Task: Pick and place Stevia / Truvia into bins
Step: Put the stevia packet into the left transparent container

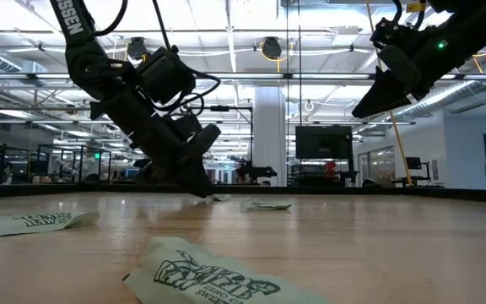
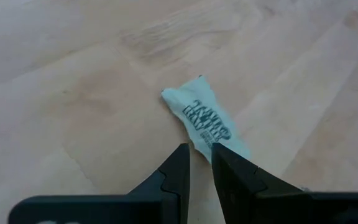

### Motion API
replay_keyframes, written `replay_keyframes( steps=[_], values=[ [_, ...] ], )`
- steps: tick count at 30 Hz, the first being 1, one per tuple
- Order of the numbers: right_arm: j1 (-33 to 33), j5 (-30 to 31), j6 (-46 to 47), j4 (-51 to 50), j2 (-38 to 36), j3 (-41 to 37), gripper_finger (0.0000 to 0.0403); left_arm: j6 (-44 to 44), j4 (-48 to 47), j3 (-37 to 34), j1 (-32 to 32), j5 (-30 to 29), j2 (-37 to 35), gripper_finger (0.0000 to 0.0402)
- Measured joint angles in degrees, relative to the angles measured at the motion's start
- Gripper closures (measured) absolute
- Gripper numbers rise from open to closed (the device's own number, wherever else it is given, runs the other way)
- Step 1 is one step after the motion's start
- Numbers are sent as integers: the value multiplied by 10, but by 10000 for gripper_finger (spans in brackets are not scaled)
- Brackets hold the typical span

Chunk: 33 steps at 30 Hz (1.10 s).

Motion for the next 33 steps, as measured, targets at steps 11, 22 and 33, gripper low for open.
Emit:
replay_keyframes(
  steps=[11,22,33],
  values=[
    [0,0,0,0,0,0,289,-7,-1,0,-1,0,0,330],
    [0,0,-1,0,0,0,289,12,-11,0,1,21,0,330],
    [0,0,-1,0,0,0,289,39,-32,1,18,33,-2,330]
  ],
)
